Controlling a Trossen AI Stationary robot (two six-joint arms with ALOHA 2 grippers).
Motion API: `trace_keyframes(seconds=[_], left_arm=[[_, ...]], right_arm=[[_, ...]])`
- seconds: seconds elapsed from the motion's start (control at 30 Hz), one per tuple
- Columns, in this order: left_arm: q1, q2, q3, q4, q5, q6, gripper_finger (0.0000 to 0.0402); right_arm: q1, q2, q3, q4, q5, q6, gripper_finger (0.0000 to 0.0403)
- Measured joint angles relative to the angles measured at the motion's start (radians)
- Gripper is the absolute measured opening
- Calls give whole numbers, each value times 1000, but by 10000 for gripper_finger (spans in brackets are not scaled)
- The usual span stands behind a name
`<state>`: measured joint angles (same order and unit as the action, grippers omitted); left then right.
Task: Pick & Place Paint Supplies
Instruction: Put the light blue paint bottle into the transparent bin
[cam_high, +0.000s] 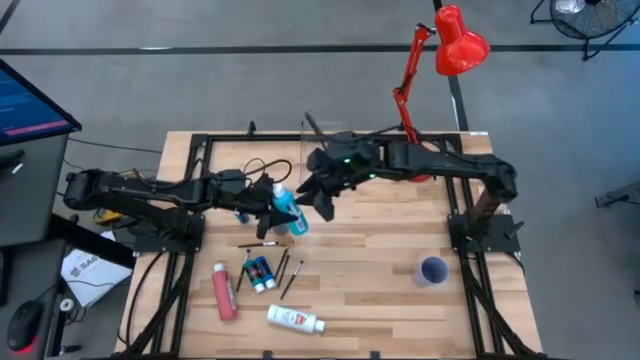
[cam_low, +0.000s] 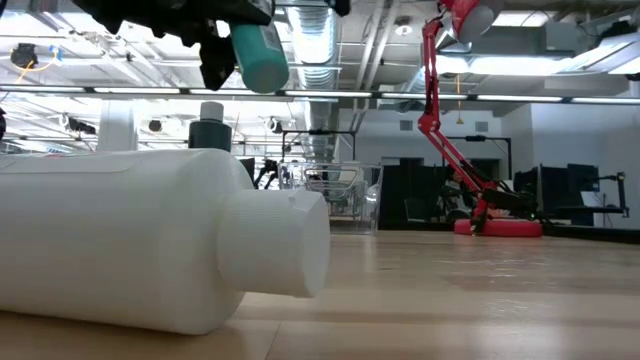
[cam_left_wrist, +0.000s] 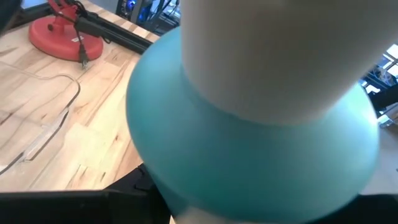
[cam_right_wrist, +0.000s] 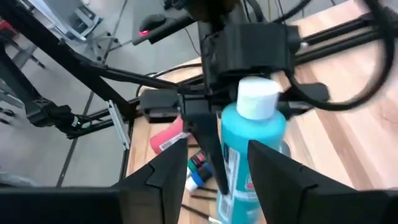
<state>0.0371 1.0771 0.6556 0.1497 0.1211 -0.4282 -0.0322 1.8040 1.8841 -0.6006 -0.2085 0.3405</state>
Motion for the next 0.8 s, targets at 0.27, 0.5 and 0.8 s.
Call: trace_keyframes(seconds=[0.27,0.5,0.8], left_arm=[[-28,0,0,-5,0,-3,173],[-40,0,0,-4,-27,-3,173],[-40,-1,0,11,-46,2,173]], right_arm=[[-11,51,62,2,1,4,181],[-21,52,62,10,53,0,197],[-16,79,59,31,54,14,197]])
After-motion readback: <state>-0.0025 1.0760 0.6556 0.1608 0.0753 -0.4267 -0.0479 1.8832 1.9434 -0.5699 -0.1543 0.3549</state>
